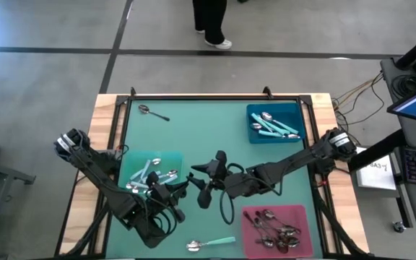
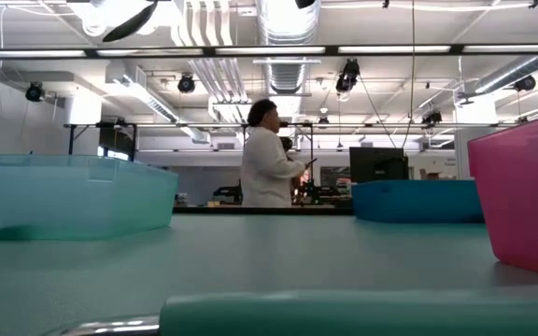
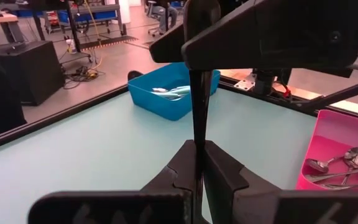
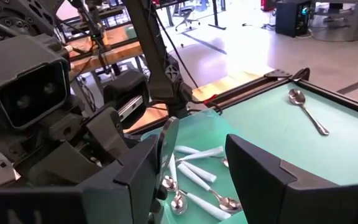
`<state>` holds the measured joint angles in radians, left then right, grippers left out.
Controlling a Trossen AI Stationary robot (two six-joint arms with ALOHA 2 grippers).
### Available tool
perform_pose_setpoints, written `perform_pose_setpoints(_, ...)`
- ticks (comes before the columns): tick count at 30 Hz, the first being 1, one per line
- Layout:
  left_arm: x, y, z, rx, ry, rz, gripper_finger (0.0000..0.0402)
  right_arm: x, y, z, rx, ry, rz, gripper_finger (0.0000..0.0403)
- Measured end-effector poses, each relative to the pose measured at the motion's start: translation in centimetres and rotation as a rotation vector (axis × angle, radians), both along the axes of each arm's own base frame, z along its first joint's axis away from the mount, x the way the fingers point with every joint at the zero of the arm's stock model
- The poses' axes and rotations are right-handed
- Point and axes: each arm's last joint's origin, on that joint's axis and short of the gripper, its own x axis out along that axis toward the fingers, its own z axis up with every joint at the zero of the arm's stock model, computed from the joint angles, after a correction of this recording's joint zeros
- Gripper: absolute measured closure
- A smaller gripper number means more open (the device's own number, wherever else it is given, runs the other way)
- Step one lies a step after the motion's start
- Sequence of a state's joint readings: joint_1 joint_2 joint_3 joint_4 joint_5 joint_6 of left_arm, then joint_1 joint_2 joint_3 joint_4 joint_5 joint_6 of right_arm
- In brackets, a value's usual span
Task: Sort silverware by color (type)
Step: Put the black spoon into the red bin
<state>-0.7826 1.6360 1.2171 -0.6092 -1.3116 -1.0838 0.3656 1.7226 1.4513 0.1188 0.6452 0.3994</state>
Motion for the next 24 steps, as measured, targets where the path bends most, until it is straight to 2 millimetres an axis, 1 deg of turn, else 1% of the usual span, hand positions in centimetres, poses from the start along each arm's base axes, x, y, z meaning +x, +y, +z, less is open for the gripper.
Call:
perform_pose_setpoints(6,0.2,-0.1,0.1,-0.006,-0.009,-0.002,0.0401,0.2,-0.5,0.0,-0.002,-0.001,-0.007,0.0227)
perform_pose_setpoints(10,0.5,-0.1,0.3,0.006,-0.004,-0.011,0.0401,0.2,-0.7,0.0,-0.003,-0.001,-0.01,0.0245)
perform_pose_setpoints(14,0.9,0.2,0.3,0.013,0.002,-0.003,0.0401,0.3,-0.7,0.0,-0.012,0.002,-0.01,0.029)
perform_pose_setpoints(19,1.4,0.9,0.4,0.019,-0.001,0.027,0.0401,0.3,-0.8,0.0,-0.032,0.009,0.0,0.0376)
perform_pose_setpoints(21,1.7,1.2,0.4,0.021,-0.003,0.04,0.0401,0.3,-0.8,0.0,-0.051,0.014,0.004,0.0388)
perform_pose_setpoints(24,1.9,1.4,0.4,0.02,-0.002,0.048,0.0394,0.2,-0.9,0.2,-0.057,0.018,0.006,0.0393)
